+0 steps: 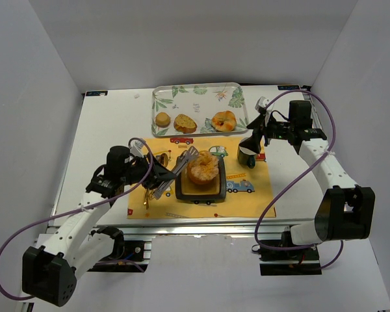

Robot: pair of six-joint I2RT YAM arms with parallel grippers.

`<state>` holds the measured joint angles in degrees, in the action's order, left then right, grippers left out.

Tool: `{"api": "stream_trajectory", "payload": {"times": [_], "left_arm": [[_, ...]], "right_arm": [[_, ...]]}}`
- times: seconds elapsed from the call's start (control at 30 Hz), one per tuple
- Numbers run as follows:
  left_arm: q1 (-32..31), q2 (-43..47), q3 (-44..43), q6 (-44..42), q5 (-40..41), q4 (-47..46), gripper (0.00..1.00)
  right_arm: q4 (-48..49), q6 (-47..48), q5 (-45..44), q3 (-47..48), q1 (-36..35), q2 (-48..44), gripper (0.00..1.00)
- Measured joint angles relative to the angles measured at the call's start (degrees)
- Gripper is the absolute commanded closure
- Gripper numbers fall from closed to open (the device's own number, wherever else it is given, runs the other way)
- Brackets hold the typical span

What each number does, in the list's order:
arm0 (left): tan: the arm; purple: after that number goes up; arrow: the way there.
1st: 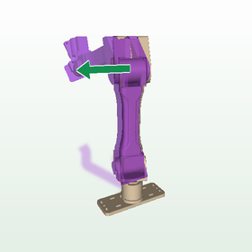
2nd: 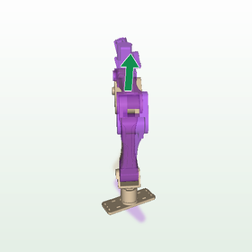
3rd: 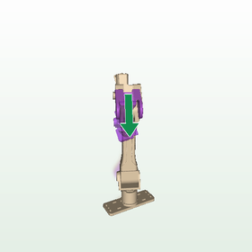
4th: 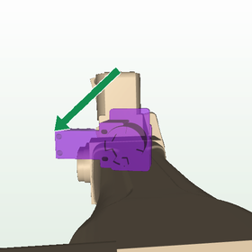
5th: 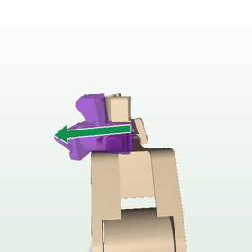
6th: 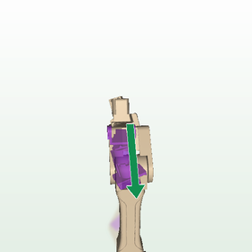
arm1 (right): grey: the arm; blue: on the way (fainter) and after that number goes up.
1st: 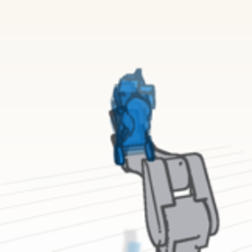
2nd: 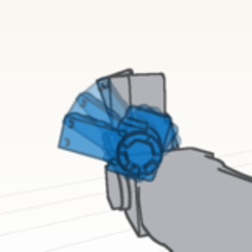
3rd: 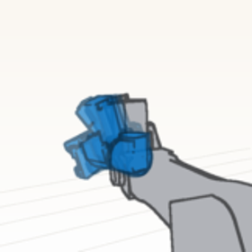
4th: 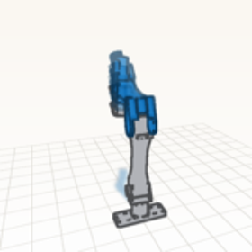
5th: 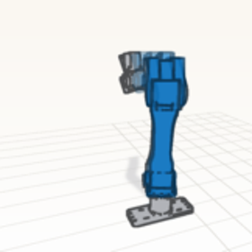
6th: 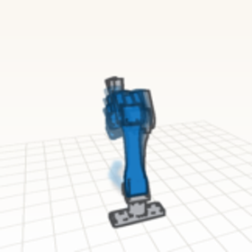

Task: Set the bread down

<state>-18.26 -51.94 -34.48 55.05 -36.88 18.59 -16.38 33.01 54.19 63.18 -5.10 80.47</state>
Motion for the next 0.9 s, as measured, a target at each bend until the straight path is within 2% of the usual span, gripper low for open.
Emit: {"api": "stream_trajectory", "payload": {"times": [0.23,0.33,0.4,0.43,0.47,0.57,0.73,0.83,0.9], "left_arm": [[0.0,0.0,-2.9,-1.1,2.3,1.0,0.47],[0.0,0.0,-4.7,-2.2,4.5,2.6,0.54],[0.0,-0.3,-6.6,-3.8,6.8,5.0,0.65],[0.0,-0.6,-8.0,-4.6,8.3,6.4,0.8],[0.1,-1.2,-9.8,-5.7,10.0,8.0,0.87],[0.9,-3.8,-16.6,-10.0,16.3,11.5,1.0],[6.1,-9.4,-25.3,-19.3,27.5,12.2,1.0],[11.5,-14.0,-24.6,-26.4,33.5,10.9,1.0],[15.0,-18.1,-21.7,-31.4,36.3,8.9,0.93]], "right_arm": [[0.0,0.0,0.1,0.0,0.0,0.0,0.11],[0.0,0.0,0.4,0.0,0.0,0.0,0.11],[0.0,0.0,0.5,0.0,0.0,0.0,0.11],[0.0,0.0,0.5,0.0,0.0,0.0,0.11],[-0.1,0.1,0.5,0.0,0.0,0.0,0.11],[-0.2,0.4,0.5,0.0,0.0,0.0,0.11],[-0.7,2.2,0.4,0.0,-0.2,0.0,0.11],[-2.1,4.3,-0.5,0.0,-1.0,0.0,0.11],[-3.0,5.7,-2.4,0.0,-2.4,0.0,0.11]]}}
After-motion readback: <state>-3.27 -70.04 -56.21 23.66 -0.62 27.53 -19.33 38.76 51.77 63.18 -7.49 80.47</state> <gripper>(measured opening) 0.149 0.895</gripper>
